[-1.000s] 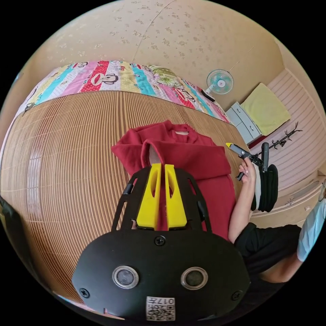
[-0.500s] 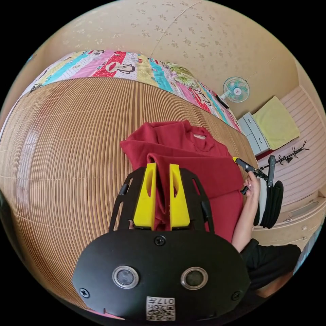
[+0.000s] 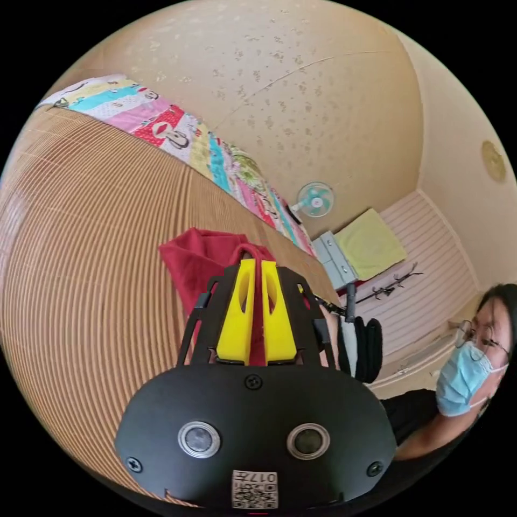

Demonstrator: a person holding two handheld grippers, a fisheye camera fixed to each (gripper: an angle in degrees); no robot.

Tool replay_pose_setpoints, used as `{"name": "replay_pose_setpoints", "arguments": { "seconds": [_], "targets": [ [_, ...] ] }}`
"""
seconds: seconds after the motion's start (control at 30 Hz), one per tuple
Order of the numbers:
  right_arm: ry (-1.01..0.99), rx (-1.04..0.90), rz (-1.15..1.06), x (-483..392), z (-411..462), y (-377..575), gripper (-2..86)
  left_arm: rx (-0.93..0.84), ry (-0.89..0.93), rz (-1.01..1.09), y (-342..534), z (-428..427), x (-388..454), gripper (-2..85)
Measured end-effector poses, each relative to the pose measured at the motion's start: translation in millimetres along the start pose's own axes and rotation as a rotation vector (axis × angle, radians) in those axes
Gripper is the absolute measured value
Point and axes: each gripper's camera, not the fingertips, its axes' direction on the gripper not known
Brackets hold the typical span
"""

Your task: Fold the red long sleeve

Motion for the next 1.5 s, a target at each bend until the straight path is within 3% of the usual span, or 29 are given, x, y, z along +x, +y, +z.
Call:
{"name": "replay_pose_setpoints", "arguments": {
  "seconds": [0.13, 0.23, 0.4, 0.57, 0.67, 0.73, 0.8, 0.87, 1.1, 1.33, 1.5],
  "targets": [
    [-0.004, 0.0, 0.004, -2, 0, -2, 6.7, 0.053, -0.011, -0.013, 3, -1, -7, 5.0],
    [-0.015, 0.004, 0.019, -1, -7, -4, 6.7, 0.084, -0.147, 0.045, 7, 2, 19, 7.5],
    [0.003, -0.004, 0.034, 5, -32, -7, 6.9, -0.033, -0.222, 0.09, 6, 51, 38, 8.5],
    [-0.042, -0.021, -0.025, 5, -55, -9, 6.8, 0.001, -0.233, 0.225, 17, 56, 86, 8.4],
    [-0.177, -0.121, -0.149, -5, -60, -10, 6.7, -0.137, -0.121, 0.32, 20, 81, 113, 7.9],
    [-0.236, -0.256, -0.283, -23, -52, -8, 6.5, -0.312, -0.213, 0.341, 22, 130, 123, 7.8],
    [-0.133, -0.323, -0.365, -46, -34, -6, 5.7, -0.391, -0.346, 0.328, 26, 171, 119, 7.5],
    [-0.064, -0.361, -0.349, -56, -9, -8, 4.7, -0.342, -0.368, 0.338, 32, 186, 118, 6.3],
    [-0.058, -0.259, -0.232, -55, -1, -12, 2.0, -0.25, -0.44, 0.354, 40, 216, 131, 1.7],
    [-0.054, -0.059, -0.162, -51, 3, -25, 1.5, -0.227, -0.434, 0.283, -23, 251, 128, 1.8],
    [-0.03, 0.019, -0.149, -39, -35, -4, 1.1, -0.168, -0.426, 0.233, -5, 209, 141, 5.0]
  ]
}}
